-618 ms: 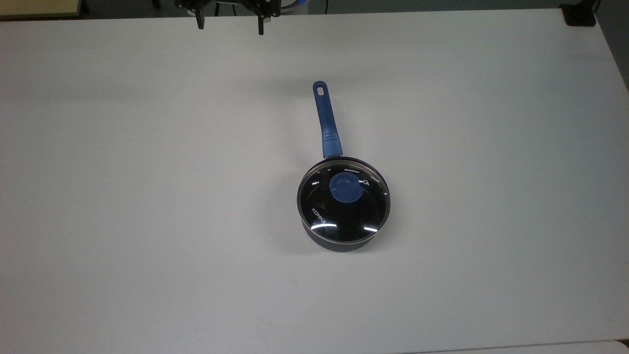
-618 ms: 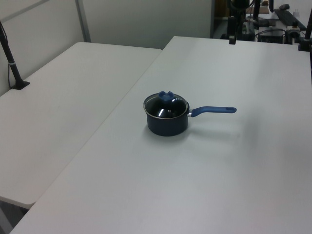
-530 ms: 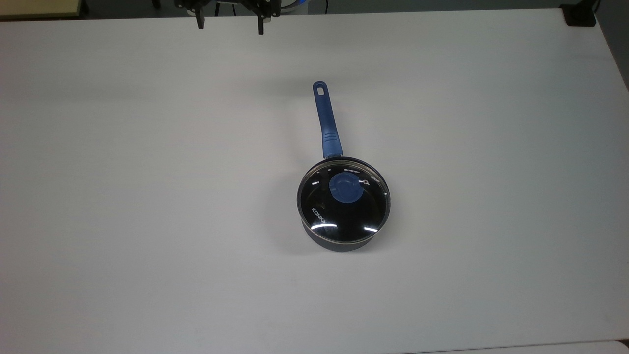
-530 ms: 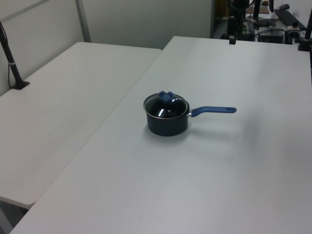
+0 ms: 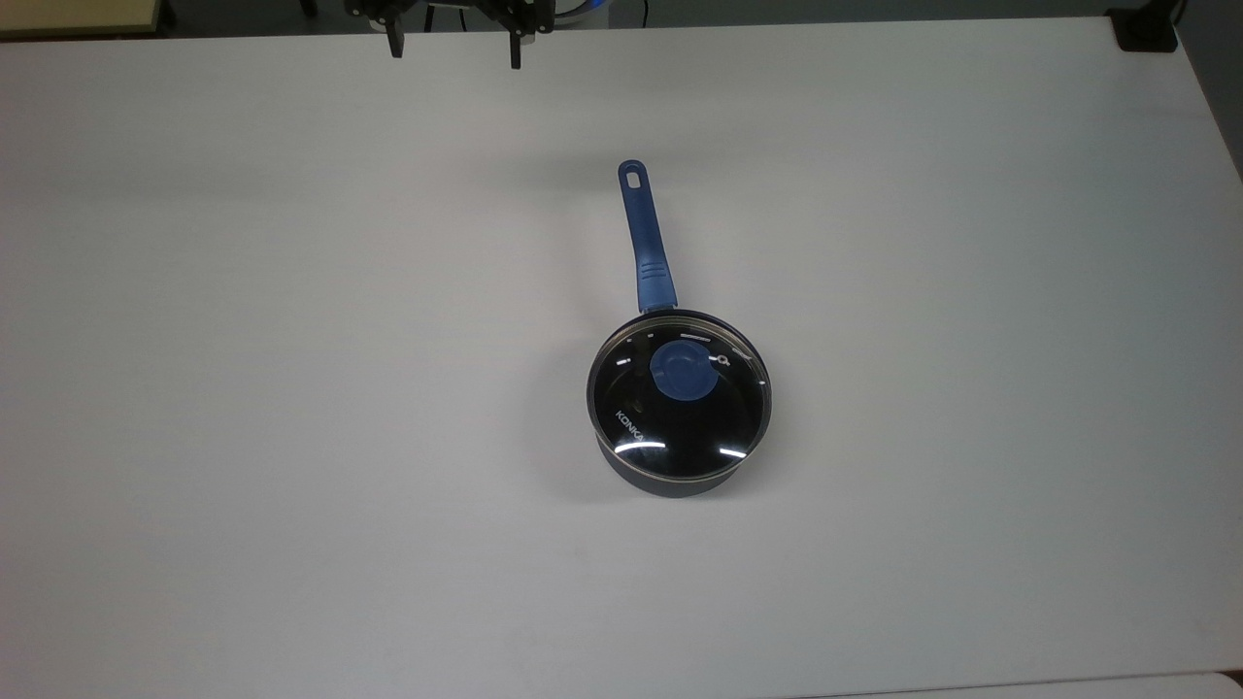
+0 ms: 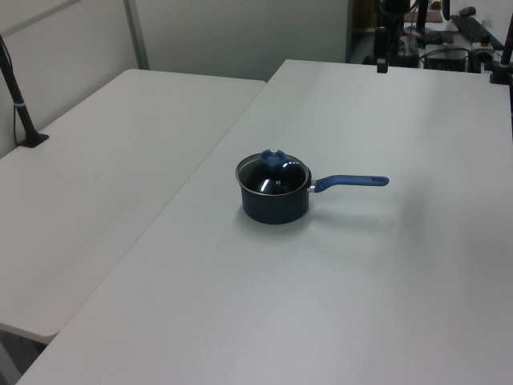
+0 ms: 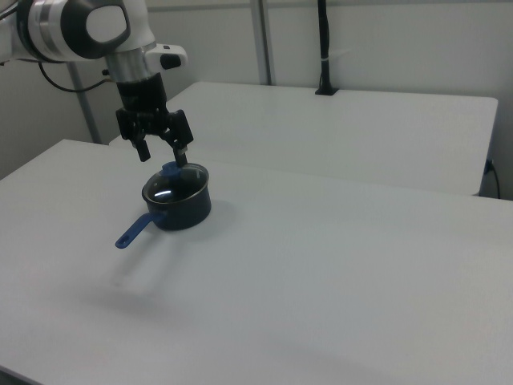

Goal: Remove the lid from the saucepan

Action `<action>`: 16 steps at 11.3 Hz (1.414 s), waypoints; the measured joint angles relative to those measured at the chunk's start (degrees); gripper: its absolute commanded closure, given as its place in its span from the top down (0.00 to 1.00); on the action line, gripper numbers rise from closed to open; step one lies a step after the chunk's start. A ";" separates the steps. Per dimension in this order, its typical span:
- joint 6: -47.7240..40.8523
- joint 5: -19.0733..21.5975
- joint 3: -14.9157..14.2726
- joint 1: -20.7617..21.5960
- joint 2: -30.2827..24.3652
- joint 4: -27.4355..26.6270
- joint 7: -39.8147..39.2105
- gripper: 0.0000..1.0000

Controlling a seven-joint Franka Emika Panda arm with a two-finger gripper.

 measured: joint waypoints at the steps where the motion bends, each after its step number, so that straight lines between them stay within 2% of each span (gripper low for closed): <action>1: 0.00 0.00 -0.01 -0.10 0.00 0.00 -0.73 1.00; 8: 0.77 0.06 -0.08 -1.65 -0.07 1.21 -3.19 1.00; 10: 4.61 2.55 -0.05 -1.61 0.51 2.50 -3.19 1.00; 13: 11.85 4.44 0.92 -0.48 5.33 4.93 -2.99 1.00; 16: 21.39 4.53 1.13 5.10 13.65 8.39 0.21 1.00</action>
